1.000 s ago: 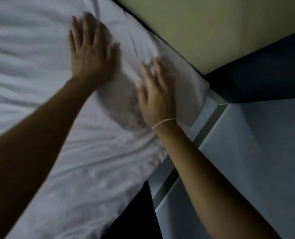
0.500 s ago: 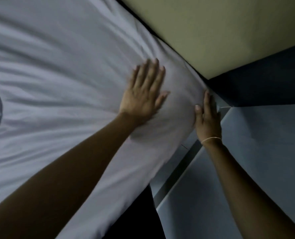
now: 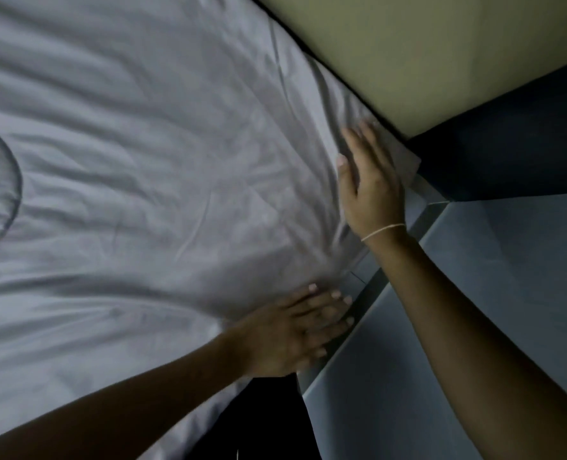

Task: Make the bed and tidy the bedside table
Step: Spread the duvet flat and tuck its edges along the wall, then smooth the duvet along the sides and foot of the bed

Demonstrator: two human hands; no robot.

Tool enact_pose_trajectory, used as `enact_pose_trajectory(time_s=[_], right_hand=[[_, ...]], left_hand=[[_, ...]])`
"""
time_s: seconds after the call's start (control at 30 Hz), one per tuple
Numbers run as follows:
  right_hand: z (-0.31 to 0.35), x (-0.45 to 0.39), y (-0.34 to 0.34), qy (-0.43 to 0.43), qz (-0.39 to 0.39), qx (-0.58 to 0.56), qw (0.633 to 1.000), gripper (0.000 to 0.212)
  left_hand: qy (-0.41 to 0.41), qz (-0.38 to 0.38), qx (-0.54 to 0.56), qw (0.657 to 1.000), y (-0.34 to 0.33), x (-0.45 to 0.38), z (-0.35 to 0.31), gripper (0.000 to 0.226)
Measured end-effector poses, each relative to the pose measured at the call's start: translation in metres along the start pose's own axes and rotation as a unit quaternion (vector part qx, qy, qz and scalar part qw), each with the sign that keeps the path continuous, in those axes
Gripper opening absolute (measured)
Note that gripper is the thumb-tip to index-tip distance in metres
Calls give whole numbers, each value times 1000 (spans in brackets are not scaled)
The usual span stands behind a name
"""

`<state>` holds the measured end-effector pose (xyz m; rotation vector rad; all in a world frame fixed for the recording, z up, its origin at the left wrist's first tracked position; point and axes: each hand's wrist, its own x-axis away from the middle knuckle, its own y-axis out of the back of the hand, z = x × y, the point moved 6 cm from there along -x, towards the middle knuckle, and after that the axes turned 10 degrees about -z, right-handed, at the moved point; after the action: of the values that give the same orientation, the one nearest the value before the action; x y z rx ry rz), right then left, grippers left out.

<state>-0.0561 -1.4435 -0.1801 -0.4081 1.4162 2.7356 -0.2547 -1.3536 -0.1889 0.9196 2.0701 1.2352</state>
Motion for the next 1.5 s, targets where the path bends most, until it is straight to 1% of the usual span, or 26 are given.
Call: enact_pose_trajectory(time_s=[0.07,0.13,0.2,0.23,0.27,0.33,0.4,0.47,0.57,0.67,0.73,0.8,0.83,0.9,0.97,1.0,1.1,1.17,1.4,1.5], right_hand=[[3,-7,-15,31,31,29,999,48],[-14,-5,-28,12,76,94,993,56],[-41,6,-32,-49,108,151,981,62],[-52,14,-29,-79,109,161,978,65],[-62,21,-26,-108,106,158,976,66],[-71,29,-21,-154,100,130,974,67],[-75,34,-18,-188,96,108,972,67],[-77,37,-18,-203,95,97,970,66],[-79,37,-19,-198,98,95,971,67],[-79,35,-20,-200,107,103,968,67],[-78,36,-19,-200,122,113,966,67],[-77,36,-16,-201,139,130,961,67],[-76,37,-15,-201,151,146,957,66],[-70,40,-8,-203,187,191,942,65],[-61,49,3,-203,225,234,924,63],[-53,54,11,-195,239,248,919,64],[-15,71,33,-165,266,260,913,68],[22,78,47,-151,271,258,915,68],[169,76,94,-65,275,234,931,67],[227,68,112,-37,275,230,933,67]], left_hand=[[65,-68,-24,995,28,2,36,53],[179,-123,-72,973,50,8,90,53],[300,-135,-117,937,61,20,135,56],[338,-123,-132,924,60,24,145,59],[350,-109,-143,919,56,24,146,62],[324,-85,-143,932,41,18,128,66],[250,-59,-123,959,19,10,92,67],[180,-28,-109,977,-4,8,51,67],[139,11,-99,985,-28,7,14,63],[103,46,-98,989,-42,6,2,59],[60,69,-78,993,-48,9,-7,57],[27,58,-45,997,-45,11,-15,52],[30,37,-23,999,-39,12,-16,50],[74,-25,4,997,-18,14,-13,47],[145,-80,4,986,8,21,-2,47],[184,-95,4,978,22,29,5,48],[288,-106,-16,952,61,57,20,51],[339,-103,-35,935,91,80,21,52],[452,-118,-61,882,197,151,-1,58],[498,-168,-58,849,242,181,-14,58]])
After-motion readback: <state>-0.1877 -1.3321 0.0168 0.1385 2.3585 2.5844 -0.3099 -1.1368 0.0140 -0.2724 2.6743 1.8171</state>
